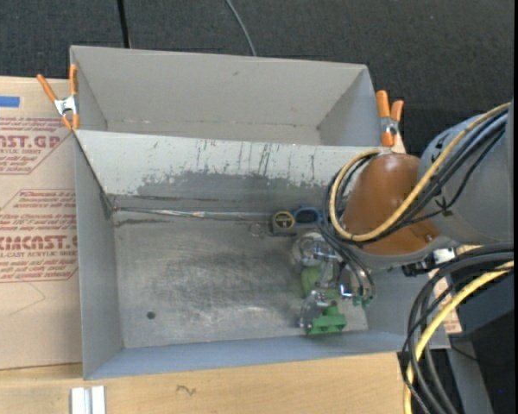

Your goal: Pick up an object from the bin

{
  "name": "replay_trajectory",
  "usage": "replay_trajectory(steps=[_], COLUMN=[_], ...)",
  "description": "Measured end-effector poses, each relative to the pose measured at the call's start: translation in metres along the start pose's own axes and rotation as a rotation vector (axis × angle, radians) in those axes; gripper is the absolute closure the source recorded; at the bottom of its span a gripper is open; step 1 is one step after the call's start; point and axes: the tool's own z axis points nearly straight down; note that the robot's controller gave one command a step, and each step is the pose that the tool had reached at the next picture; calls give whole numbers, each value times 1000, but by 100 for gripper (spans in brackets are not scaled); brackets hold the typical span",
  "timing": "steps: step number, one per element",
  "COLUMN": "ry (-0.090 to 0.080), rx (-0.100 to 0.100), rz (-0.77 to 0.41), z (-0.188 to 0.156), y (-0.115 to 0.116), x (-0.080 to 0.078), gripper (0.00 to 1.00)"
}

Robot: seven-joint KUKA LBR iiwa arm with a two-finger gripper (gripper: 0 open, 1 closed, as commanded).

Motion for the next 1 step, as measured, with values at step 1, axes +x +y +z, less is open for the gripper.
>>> replay_trajectory(steps=[1], ry=[-1], rx=[-2], rz=[-211], z=[-15], y=[-46], x=[1], gripper=[0])
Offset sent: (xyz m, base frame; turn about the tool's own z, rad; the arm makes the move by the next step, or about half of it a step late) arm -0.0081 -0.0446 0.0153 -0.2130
